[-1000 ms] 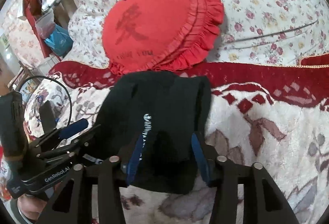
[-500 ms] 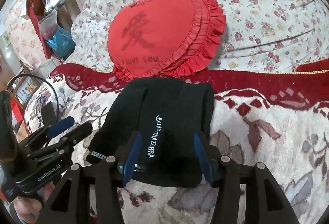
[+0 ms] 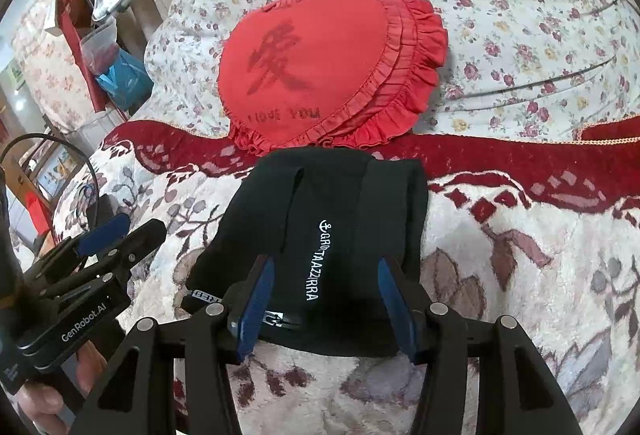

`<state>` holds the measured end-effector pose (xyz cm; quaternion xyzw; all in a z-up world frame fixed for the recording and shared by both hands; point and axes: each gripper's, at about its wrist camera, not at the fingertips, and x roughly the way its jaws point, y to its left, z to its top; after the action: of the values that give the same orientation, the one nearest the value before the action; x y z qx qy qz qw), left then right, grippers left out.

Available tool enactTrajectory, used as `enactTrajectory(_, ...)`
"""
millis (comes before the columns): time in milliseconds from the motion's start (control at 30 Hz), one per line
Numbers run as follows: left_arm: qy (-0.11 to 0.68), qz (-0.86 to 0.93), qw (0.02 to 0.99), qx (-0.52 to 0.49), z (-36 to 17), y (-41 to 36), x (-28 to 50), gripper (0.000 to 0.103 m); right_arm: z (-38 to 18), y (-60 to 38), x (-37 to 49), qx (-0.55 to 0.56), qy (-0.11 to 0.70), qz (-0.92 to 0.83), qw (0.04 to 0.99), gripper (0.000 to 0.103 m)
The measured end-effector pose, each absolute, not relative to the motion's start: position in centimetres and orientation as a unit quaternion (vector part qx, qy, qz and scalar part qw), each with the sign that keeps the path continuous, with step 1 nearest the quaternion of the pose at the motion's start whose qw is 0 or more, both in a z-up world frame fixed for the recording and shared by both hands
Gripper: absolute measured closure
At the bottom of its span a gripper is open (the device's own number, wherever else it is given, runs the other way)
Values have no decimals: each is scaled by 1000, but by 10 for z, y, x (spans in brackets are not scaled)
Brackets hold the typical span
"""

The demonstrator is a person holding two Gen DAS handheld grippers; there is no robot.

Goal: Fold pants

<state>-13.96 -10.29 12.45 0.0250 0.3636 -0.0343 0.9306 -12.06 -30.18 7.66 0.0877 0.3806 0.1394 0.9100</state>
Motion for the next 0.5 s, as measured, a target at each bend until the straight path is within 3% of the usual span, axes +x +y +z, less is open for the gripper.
enactTrajectory(500, 363, -24, 930, 45, 127, -104, -140, 43, 73, -299, -119, 89, 387, 145, 906, 48)
